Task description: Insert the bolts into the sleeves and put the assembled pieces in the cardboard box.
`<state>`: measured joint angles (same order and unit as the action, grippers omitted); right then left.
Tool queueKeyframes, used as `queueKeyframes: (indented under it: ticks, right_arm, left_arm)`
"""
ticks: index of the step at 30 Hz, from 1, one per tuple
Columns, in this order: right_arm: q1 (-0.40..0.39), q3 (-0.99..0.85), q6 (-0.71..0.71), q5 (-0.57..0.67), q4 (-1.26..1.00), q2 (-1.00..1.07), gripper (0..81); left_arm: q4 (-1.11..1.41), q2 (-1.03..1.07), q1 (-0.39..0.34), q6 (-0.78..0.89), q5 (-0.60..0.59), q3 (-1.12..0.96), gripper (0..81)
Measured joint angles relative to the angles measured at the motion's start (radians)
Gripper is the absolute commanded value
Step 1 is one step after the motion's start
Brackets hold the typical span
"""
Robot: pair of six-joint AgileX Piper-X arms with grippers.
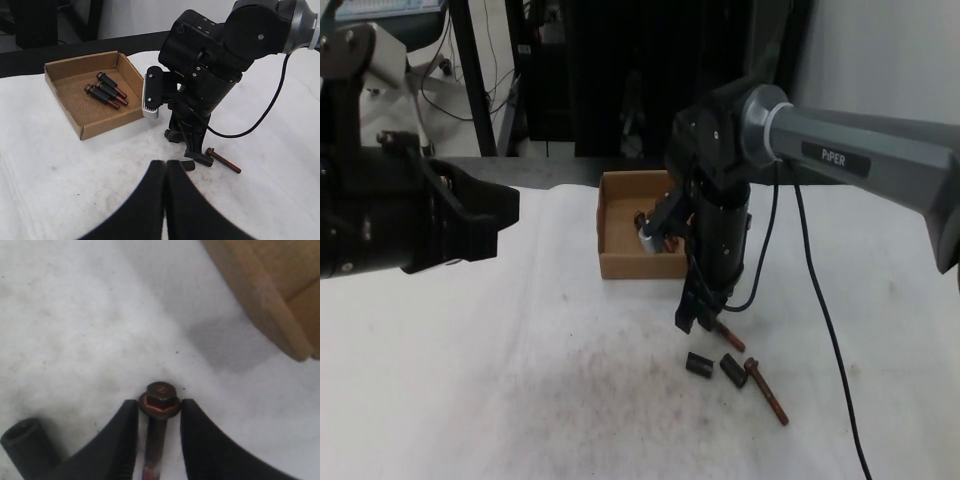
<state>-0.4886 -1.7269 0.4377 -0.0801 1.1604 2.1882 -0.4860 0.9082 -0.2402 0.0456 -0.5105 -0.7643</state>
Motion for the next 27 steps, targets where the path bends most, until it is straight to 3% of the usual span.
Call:
queueKeyframes:
  ticks: [12, 14, 16, 17, 27]
  right_arm:
    - [0.000, 0.041, 0.000, 0.000, -0.035, 0.005, 27.4]
    - [0.000, 0.045, 0.000, -0.003, -0.040, 0.002, 21.8]
    - [0.000, 0.047, 0.000, -0.005, -0.042, 0.002, 5.0]
    - [0.000, 0.047, 0.000, -0.015, -0.042, 0.002, 0.4]
    - [-0.002, 0.053, -0.093, -0.026, -0.039, -0.006, 0.8]
  left_arm:
    - [0.000, 0.000, 0.000, 0.000, 0.000, 0.000, 0.3]
    - [0.000, 0.000, 0.000, 0.000, 0.005, 0.000, 0.3]
    - [0.000, 0.000, 0.000, 0.000, 0.010, 0.000, 0.3]
    - [0.000, 0.000, 0.000, 0.000, 0.022, 0.000, 0.3]
    - [0.000, 0.000, 0.000, 0.000, 0.034, 0.000, 0.3]
